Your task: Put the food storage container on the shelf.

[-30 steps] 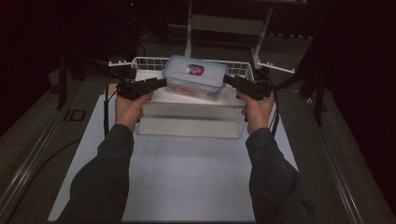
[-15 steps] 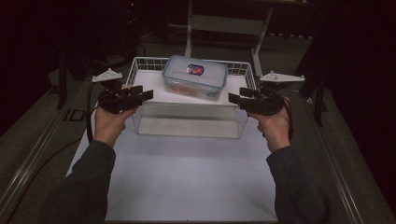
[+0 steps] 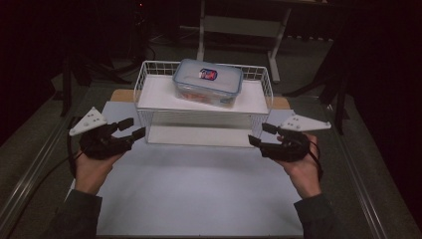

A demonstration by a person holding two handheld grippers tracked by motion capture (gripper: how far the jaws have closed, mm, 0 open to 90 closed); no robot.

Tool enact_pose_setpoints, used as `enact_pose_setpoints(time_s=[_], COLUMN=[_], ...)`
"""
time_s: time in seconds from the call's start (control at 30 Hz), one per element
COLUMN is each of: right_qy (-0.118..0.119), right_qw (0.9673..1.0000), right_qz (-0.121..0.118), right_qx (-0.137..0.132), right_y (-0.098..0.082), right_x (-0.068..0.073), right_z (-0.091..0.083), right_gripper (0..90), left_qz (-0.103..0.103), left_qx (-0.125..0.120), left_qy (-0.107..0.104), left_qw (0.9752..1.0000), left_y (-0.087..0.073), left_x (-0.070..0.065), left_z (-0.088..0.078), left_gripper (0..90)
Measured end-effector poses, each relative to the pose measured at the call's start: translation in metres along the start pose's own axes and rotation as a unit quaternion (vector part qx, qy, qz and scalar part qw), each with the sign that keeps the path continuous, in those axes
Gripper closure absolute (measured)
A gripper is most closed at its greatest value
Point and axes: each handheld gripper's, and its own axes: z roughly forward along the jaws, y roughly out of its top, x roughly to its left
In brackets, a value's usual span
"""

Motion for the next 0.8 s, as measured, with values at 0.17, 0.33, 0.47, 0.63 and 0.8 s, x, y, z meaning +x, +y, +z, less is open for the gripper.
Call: enact_pose_setpoints(time_s=[0.17, 0.33, 0.47, 0.63, 0.8], right_qy=[0.002, 0.002, -0.007, -0.030, -0.043], right_qw=[1.0000, 0.9998, 0.9992, 0.9984, 0.9977], right_qz=[0.002, 0.021, 0.038, 0.047, 0.047], right_qx=[-0.002, -0.006, -0.003, -0.005, -0.022], right_y=[-0.031, -0.066, -0.093, -0.117, -0.123], right_x=[0.008, 0.009, 0.007, 0.003, 0.003], right_z=[-0.008, -0.017, -0.023, -0.031, -0.034], right_gripper=[32.3, 28.3, 23.3, 20.8, 20.9], left_qz=[0.004, 0.007, 0.002, 0.005, 0.000], left_qx=[0.005, 0.021, 0.023, 0.017, 0.010], left_qy=[-0.001, 0.000, 0.020, 0.044, 0.051], left_qw=[1.0000, 0.9998, 0.9996, 0.9989, 0.9987], left_y=[-0.028, -0.061, -0.083, -0.090, -0.094], left_x=[-0.006, -0.011, -0.008, -0.004, -0.003], left_z=[-0.012, -0.019, -0.024, -0.022, -0.022], left_gripper=[42.6, 42.2, 41.6, 40.7, 40.5])
